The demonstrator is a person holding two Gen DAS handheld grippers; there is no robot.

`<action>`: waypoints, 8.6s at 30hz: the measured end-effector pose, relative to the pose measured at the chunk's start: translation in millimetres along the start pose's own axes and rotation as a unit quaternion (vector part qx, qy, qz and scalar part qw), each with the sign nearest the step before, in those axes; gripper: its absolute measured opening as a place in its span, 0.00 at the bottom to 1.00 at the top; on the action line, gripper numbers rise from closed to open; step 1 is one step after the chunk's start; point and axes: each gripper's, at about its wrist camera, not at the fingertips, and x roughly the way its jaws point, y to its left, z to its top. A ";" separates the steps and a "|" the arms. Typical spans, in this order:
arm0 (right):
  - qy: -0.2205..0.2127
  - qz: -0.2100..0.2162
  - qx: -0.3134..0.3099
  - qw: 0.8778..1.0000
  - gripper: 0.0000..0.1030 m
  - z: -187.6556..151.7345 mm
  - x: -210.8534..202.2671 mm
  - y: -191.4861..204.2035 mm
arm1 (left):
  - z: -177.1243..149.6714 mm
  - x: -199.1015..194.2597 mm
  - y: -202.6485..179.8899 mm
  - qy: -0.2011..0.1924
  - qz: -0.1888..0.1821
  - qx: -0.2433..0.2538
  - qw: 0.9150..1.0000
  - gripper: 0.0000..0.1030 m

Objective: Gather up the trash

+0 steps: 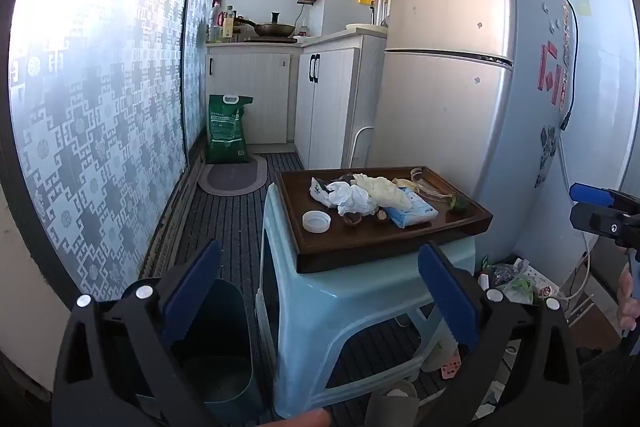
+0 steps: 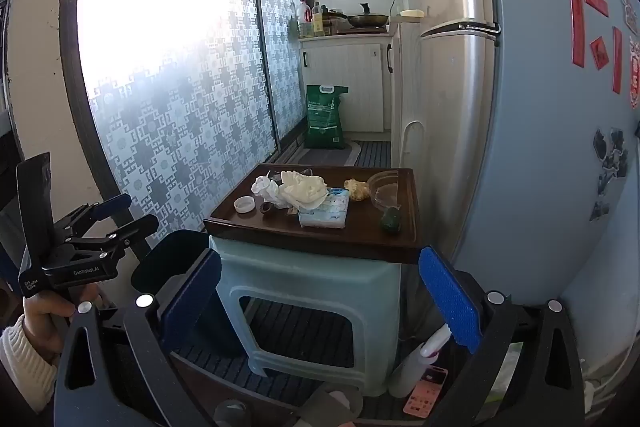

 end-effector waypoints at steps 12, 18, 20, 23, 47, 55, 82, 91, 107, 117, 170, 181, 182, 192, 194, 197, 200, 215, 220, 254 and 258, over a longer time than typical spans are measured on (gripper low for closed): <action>-0.004 0.001 0.000 1.000 0.97 0.1 -2.9 0.4 | -2.4 3.7 0.5 0.004 0.001 0.000 1.000 0.97; -0.004 0.001 0.000 1.000 0.97 0.7 -0.8 -0.2 | -4.0 4.5 1.6 0.005 0.002 0.004 1.000 0.97; -0.004 0.001 0.000 1.000 0.97 0.6 -0.7 -0.1 | -4.9 4.7 1.9 0.005 0.003 0.006 1.000 0.97; -0.003 0.001 0.000 1.000 0.97 0.5 -0.6 -0.1 | -4.0 3.5 -1.5 0.006 0.001 0.002 1.000 0.97; -0.002 0.001 0.000 1.000 0.97 0.4 0.5 -1.4 | -8.6 5.2 -2.3 0.006 0.002 0.001 1.000 0.97; -0.002 0.001 0.000 1.000 0.97 0.0 0.4 -1.2 | -5.9 3.6 -7.0 0.006 0.001 0.004 1.000 0.97; 0.000 0.001 0.000 1.000 0.97 1.8 1.8 -1.2 | -3.1 4.5 -5.5 0.006 0.001 0.005 1.000 0.97; 0.000 0.001 0.001 1.000 0.97 -2.0 2.4 -0.4 | -2.7 4.8 -4.7 0.006 0.003 0.005 1.000 0.97; 0.022 0.014 -0.014 1.000 0.92 15.7 26.9 -2.2 | 16.4 21.9 5.5 0.008 -0.025 0.029 0.999 0.90; 0.052 0.032 -0.008 0.998 0.66 39.5 92.5 -20.2 | 34.0 88.5 1.0 0.048 -0.068 0.053 0.995 0.50; 0.108 -0.007 -0.180 0.978 0.23 37.5 190.5 34.0 | 45.5 156.9 24.9 0.111 -0.180 -0.093 0.973 0.07; 0.092 -0.014 -0.161 0.983 0.02 46.8 190.3 37.7 | 58.8 122.9 29.9 0.031 -0.183 -0.085 0.979 0.07; 0.089 -0.008 -0.150 0.985 0.02 48.4 188.5 36.2 | 60.7 118.4 29.1 0.020 -0.177 -0.078 0.981 0.07; 0.049 0.039 -0.063 0.996 0.02 81.8 163.5 27.1 | 66.0 91.9 40.6 -0.032 -0.108 -0.047 0.993 0.07; 0.037 0.048 -0.052 0.997 0.02 88.9 155.9 26.8 | 63.6 87.2 47.9 -0.036 -0.083 -0.039 0.995 0.07; 0.021 0.060 -0.040 0.997 0.02 99.9 146.2 27.6 | 60.6 79.1 58.4 -0.042 -0.058 -0.030 0.997 0.07; 0.009 0.071 -0.036 0.997 0.02 107.4 141.5 34.0 | 57.6 72.8 74.5 -0.043 -0.032 -0.035 0.998 0.07; -0.002 0.136 -0.043 0.990 0.02 131.9 144.9 98.6 | 33.9 55.9 145.2 -0.004 0.052 -0.077 0.996 0.07; 0.014 0.140 -0.055 0.988 0.02 132.9 152.5 119.1 | 21.7 58.2 163.4 0.022 0.074 -0.084 0.993 0.07; 0.200 -0.048 -0.151 0.967 0.03 63.1 197.0 97.7 | -45.3 118.9 202.1 0.245 0.107 -0.102 0.958 0.07; 0.178 -0.043 -0.135 0.974 0.03 74.5 186.9 96.1 | -52.5 123.7 204.5 0.264 0.109 -0.098 0.953 0.07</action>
